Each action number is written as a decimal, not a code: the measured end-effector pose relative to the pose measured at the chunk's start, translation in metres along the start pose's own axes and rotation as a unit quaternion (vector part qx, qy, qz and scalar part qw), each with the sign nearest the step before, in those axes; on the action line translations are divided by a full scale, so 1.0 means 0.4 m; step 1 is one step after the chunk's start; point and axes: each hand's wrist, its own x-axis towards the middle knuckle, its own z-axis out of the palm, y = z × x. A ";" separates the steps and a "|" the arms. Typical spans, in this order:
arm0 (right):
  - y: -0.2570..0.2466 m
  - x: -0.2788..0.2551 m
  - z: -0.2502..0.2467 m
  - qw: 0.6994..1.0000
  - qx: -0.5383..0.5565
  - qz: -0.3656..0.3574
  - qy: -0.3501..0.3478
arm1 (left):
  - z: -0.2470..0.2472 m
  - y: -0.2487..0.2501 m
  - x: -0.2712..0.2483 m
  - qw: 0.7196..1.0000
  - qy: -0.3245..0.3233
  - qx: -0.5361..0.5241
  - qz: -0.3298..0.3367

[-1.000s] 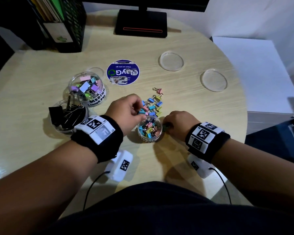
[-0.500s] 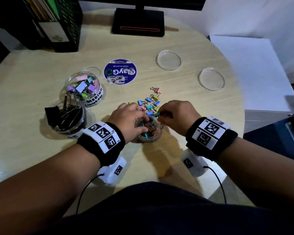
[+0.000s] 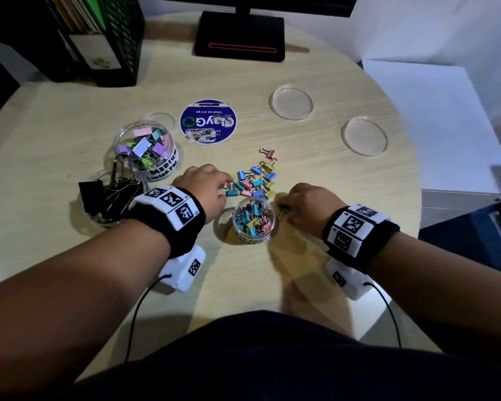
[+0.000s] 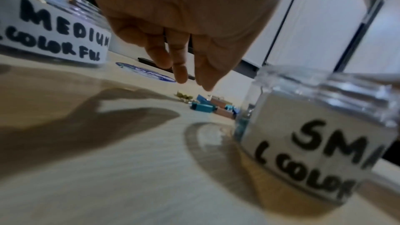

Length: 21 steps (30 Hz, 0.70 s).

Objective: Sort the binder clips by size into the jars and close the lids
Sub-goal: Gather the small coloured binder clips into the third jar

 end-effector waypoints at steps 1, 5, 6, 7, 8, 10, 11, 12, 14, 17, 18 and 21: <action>-0.002 0.000 0.004 1.000 -0.004 0.004 -0.006 | 0.000 0.002 0.005 1.000 -0.011 0.024 0.013; -0.005 0.008 0.012 0.999 -0.024 0.036 -0.013 | 0.006 0.020 0.013 0.985 -0.057 0.147 0.072; -0.006 0.010 0.012 0.999 -0.028 0.042 -0.019 | 0.008 0.024 0.016 0.982 -0.060 0.162 0.078; -0.006 0.011 0.011 0.998 -0.029 0.047 -0.023 | 0.007 0.027 0.019 0.981 -0.061 0.166 0.079; -0.005 0.013 0.009 0.998 -0.027 0.054 -0.026 | 0.006 0.029 0.021 0.982 -0.061 0.161 0.074; -0.002 0.013 0.000 0.997 -0.016 0.066 -0.031 | 0.003 0.030 0.022 0.986 -0.061 0.143 0.062; -0.002 0.013 -0.006 0.997 -0.007 0.069 -0.027 | 0.004 0.030 0.021 0.987 -0.064 0.133 0.057; -0.004 0.010 -0.014 0.998 0.006 0.069 -0.013 | 0.007 0.029 0.020 0.989 -0.069 0.122 0.052; -0.020 0.000 -0.037 0.996 0.055 0.053 0.048 | 0.015 0.025 0.020 0.990 -0.078 0.109 0.048; -0.065 -0.013 -0.070 0.985 0.133 -0.004 0.114 | 0.020 0.023 0.024 0.990 -0.078 0.107 0.046; -0.079 -0.014 -0.074 0.984 0.139 -0.022 0.109 | 0.020 0.023 0.025 0.991 -0.079 0.103 0.045; -0.095 -0.007 -0.054 0.990 0.108 -0.060 0.067 | 0.017 0.022 0.021 0.996 -0.063 0.060 0.033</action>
